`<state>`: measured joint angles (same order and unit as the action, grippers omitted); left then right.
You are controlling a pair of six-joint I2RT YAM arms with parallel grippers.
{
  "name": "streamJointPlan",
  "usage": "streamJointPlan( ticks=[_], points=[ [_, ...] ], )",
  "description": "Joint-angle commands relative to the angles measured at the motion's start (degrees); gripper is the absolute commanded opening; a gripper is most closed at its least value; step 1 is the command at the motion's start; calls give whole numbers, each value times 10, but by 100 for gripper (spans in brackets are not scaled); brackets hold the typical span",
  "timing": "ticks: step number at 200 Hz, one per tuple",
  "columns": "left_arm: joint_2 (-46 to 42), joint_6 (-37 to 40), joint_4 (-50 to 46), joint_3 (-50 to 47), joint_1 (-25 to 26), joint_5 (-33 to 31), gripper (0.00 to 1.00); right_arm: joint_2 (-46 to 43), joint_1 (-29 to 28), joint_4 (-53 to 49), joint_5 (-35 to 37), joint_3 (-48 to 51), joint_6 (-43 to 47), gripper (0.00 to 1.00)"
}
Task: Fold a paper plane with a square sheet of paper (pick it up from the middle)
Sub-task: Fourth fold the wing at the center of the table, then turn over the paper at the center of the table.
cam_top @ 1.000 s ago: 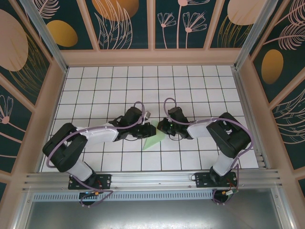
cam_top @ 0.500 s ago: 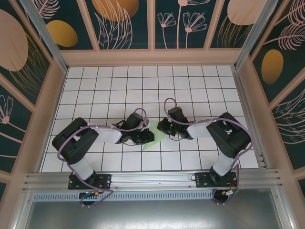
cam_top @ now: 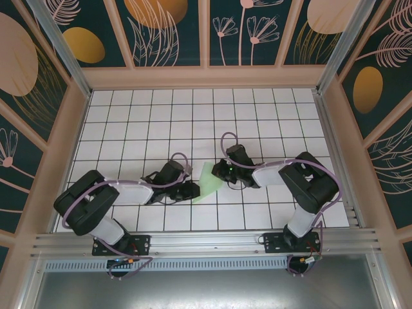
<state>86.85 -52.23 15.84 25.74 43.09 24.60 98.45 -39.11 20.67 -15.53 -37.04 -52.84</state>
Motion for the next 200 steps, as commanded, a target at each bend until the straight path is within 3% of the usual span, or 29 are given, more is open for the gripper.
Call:
streamJointPlan(
  ticks=[1,25,63,108,142,200],
  points=[
    [-38,-4,-103,-42,2,-15,18,35,-2,-56,24,1,15,10],
    [-120,-3,-135,-53,2,-30,19,42,-5,-74,17,-23,60,11],
    [-229,-6,-171,-34,1,-88,23,59,-29,-132,-14,-99,215,14],
    [-209,-3,-173,-3,-15,-138,27,82,-67,-228,-23,-204,322,15],
    [-166,9,-158,33,-28,-139,38,-3,-61,-206,16,-183,272,22],
    [-80,43,-159,100,-37,-134,55,-122,-32,-141,104,-32,66,35]
  ],
)
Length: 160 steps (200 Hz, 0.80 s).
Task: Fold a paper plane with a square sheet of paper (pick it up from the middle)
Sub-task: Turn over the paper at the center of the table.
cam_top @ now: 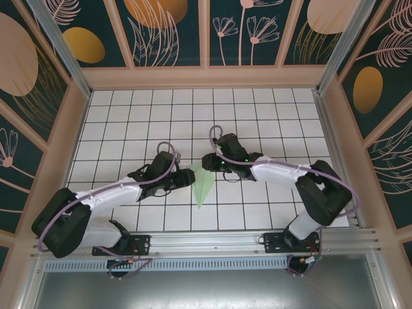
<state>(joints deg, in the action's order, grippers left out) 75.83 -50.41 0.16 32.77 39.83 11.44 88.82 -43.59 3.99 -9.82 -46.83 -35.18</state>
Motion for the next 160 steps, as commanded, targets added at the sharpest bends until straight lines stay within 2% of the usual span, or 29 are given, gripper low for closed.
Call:
streamJointPlan(
  ticks=[1,34,66,160],
  points=[
    [32,25,-2,31,-4,-2,55,-27,13,28,46,69,-113,35],
    [79,38,-7,52,-4,-2,58,-49,15,85,8,129,-184,39],
    [112,49,-8,68,-4,-4,58,-43,13,83,0,134,-225,39],
    [164,76,-35,87,-5,-20,50,22,-1,94,-31,96,-232,38]
  ],
)
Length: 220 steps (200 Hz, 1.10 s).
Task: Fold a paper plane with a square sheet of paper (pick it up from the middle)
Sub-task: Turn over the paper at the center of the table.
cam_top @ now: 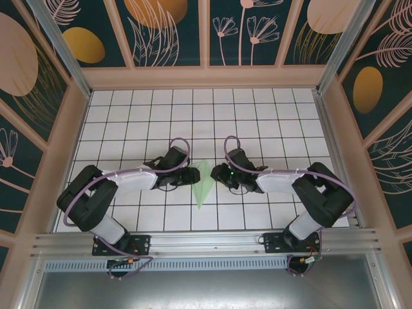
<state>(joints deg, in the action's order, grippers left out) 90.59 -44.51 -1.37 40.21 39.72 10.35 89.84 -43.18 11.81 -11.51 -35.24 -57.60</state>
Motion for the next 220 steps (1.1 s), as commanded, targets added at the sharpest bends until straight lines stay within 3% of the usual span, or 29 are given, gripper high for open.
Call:
streamJointPlan(
  ticks=[1,134,220],
  points=[
    [17,18,-20,13,-4,-9,50,12,-5,15,-15,-20,-8,38],
    [53,28,-10,2,-4,12,37,65,-16,19,-37,-45,-12,33],
    [48,31,-9,-7,-4,12,32,76,-17,51,-60,-57,-17,36]
  ],
)
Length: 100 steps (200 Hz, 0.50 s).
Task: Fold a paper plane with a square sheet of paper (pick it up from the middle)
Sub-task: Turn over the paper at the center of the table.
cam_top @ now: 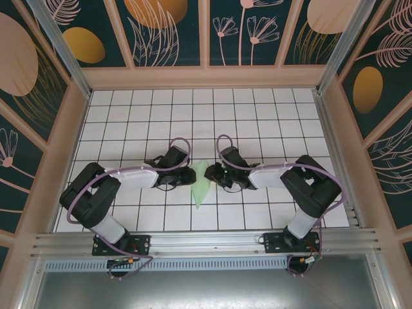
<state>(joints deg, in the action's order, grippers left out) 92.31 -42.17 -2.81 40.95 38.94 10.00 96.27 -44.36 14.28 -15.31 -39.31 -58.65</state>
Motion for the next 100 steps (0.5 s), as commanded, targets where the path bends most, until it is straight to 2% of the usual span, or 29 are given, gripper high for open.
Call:
streamJointPlan(
  ticks=[1,52,100],
  points=[
    [30,8,5,-15,4,15,32,12,-6,27,-23,-16,-7,36],
    [24,2,12,-26,4,18,30,35,-5,64,-52,-30,-13,40],
    [22,0,14,-30,4,20,30,45,0,80,-47,-45,-5,42]
  ],
)
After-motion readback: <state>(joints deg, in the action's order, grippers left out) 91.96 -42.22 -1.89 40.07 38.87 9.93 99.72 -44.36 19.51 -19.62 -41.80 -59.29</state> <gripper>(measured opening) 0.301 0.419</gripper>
